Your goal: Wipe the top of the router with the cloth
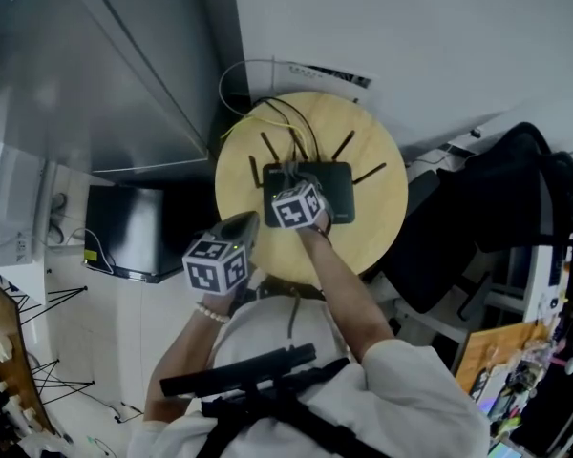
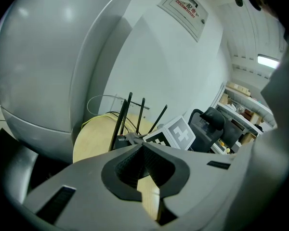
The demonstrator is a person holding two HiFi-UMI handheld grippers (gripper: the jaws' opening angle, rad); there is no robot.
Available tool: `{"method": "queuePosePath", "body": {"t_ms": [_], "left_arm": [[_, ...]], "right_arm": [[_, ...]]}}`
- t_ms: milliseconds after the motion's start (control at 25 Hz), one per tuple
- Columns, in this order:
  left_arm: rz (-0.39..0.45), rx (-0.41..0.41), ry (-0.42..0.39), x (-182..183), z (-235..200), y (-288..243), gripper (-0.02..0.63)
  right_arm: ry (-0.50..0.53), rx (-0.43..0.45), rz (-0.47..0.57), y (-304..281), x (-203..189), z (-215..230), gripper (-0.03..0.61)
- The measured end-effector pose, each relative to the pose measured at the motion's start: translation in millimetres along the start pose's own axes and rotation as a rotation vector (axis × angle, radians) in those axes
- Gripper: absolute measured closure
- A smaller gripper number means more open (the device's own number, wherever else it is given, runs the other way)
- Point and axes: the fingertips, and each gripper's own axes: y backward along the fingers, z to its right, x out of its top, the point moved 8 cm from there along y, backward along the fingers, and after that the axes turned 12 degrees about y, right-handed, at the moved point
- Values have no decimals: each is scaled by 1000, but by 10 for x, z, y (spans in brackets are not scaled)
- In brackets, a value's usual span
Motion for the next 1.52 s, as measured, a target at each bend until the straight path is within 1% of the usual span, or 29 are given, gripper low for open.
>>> {"method": "queuePosePath", "body": {"t_ms": [120,280,400,520,600,720,880,1040,1400,1520], "left_arm": [[9,32,15,-17,-68,23,618],[17,90,29,-32,-164,60,618],[41,98,28,-12,-168,86,617],[58,101,12,2,-179,162,618],[61,96,21,-8,-187,182,618],[57,88,29,-31,-187,188,618],[49,77,24,-48,-169,190,618],[35,58,15,-73,-99,131,618],[-3,17,-10,-159,79,-13,618],[-17,5,-16,-191,120,-57,618]], "right_arm": [[1,41,21,-24,104,-108,546],[-37,109,49,-85,210,-254,546],[-66,145,63,-83,260,-304,546],[-117,209,86,-70,311,-415,546],[-119,230,80,-76,300,-469,546],[-105,202,67,-70,242,-435,546],[-117,138,33,-25,93,-272,546],[-143,64,7,79,-175,5,546],[-212,-58,-28,317,-799,549,546],[-235,-97,-54,396,-994,694,546]]}}
